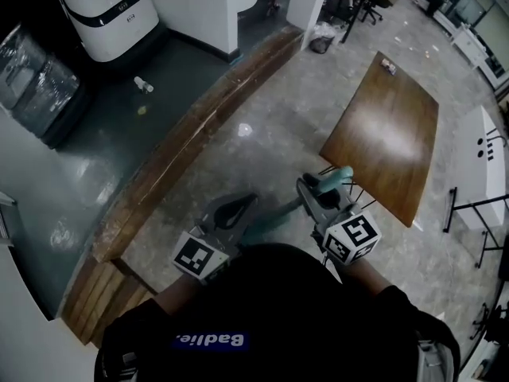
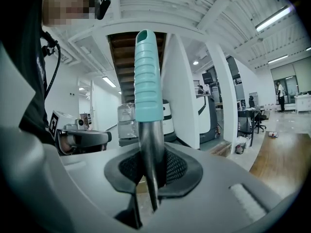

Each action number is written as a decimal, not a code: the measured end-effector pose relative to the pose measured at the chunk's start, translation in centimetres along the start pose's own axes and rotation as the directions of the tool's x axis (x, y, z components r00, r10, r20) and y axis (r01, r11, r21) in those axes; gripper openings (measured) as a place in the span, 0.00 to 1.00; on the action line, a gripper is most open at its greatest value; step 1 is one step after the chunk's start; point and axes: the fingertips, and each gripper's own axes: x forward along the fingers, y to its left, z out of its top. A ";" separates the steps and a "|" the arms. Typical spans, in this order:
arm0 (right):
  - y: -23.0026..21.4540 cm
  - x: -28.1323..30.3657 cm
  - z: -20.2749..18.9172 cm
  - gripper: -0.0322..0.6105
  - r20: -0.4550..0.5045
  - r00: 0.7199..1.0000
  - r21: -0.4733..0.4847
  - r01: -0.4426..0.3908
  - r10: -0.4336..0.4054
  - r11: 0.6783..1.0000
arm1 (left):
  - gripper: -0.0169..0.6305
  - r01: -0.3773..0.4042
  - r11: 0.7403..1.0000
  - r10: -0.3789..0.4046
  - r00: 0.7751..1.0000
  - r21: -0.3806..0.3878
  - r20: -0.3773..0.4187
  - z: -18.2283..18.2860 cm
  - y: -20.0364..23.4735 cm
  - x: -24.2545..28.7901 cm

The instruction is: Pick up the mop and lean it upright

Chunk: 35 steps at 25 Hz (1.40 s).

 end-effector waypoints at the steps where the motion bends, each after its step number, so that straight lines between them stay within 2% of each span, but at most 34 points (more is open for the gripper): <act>1: 0.1 0.6 0.4 0.15 0.006 1.000 -0.003 0.005 -0.005 1.000 | 0.05 -0.007 1.000 0.007 1.000 0.002 0.003 0.3 0.7 -0.5; 7: 0.5 4.6 2.2 0.15 0.034 0.999 -0.032 0.014 -0.013 0.999 | 0.06 -0.059 0.998 0.059 0.998 0.004 0.026 1.0 4.8 -2.8; 13: -0.5 8.3 3.7 0.15 0.053 0.999 -0.023 -0.003 0.004 1.000 | 0.06 -0.107 0.994 0.107 0.994 0.000 0.021 1.0 7.7 -2.4; 22: -4.2 14.4 5.0 0.15 0.040 0.988 -0.009 -0.147 0.148 0.989 | 0.06 -0.219 0.975 0.219 0.976 0.026 0.018 1.9 12.9 2.7; 28: -7.9 17.8 5.9 0.15 0.015 0.962 0.001 -0.272 0.272 0.962 | 0.06 -0.271 0.962 0.270 0.963 0.041 0.012 3.0 15.7 9.0; 35: -12.9 20.4 6.9 0.15 0.014 0.928 -0.019 -0.373 0.373 0.928 | 0.06 -0.324 0.944 0.325 0.946 0.057 -0.010 3.3 18.0 14.9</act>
